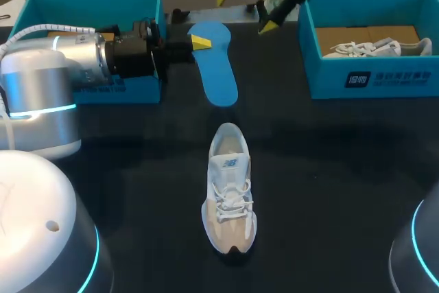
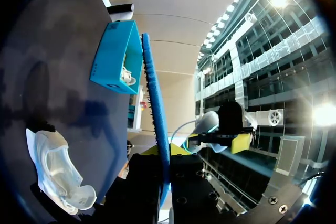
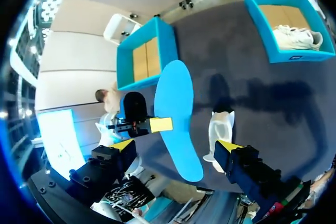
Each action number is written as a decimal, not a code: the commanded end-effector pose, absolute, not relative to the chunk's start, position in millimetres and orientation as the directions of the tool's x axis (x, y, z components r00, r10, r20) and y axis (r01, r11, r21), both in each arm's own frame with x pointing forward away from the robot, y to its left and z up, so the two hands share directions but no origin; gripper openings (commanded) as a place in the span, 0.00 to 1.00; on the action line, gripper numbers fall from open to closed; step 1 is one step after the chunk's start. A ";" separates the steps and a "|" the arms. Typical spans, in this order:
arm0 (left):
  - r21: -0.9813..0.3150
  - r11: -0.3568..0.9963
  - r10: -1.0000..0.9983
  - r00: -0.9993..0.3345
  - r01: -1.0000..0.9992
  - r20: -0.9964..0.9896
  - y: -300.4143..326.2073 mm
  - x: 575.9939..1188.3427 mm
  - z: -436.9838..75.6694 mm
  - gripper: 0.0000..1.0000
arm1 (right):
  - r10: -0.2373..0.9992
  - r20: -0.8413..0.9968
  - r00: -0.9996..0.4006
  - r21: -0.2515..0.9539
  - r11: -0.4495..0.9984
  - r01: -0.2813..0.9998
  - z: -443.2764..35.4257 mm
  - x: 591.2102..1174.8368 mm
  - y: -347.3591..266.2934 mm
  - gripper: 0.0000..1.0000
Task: Take the shoe out of the shoebox, open the shoe tongue, remove and reinsert the insole, then place the shoe into the shoebox
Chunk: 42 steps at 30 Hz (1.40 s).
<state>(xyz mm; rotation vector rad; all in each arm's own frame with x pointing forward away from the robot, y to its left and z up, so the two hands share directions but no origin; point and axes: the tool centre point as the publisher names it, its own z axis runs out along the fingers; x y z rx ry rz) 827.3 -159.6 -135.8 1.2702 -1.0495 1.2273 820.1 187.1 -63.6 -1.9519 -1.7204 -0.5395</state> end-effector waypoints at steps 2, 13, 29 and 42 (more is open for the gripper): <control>0.100 -0.082 0.066 0.094 -0.992 0.993 -159.8 827.3 -136.7 0.00 | 0.229 0.968 0.102 -0.087 -0.074 0.994 -79.5 817.5 176.5 1.00; 0.100 -0.082 0.066 0.094 -0.992 0.993 -159.8 827.3 -136.7 0.00 | 0.086 0.990 0.114 -0.109 -0.065 0.992 -105.9 825.9 169.6 1.00; 0.052 -0.086 0.075 0.045 -0.995 0.996 -156.1 827.2 -134.0 0.00 | 0.034 0.992 0.120 -0.117 -0.086 0.989 -119.5 824.1 161.2 1.00; -0.462 -0.087 0.023 -0.466 -0.882 0.885 -140.3 822.6 -109.8 0.00 | 0.036 0.992 0.123 -0.120 -0.074 0.990 -120.4 823.5 161.5 1.00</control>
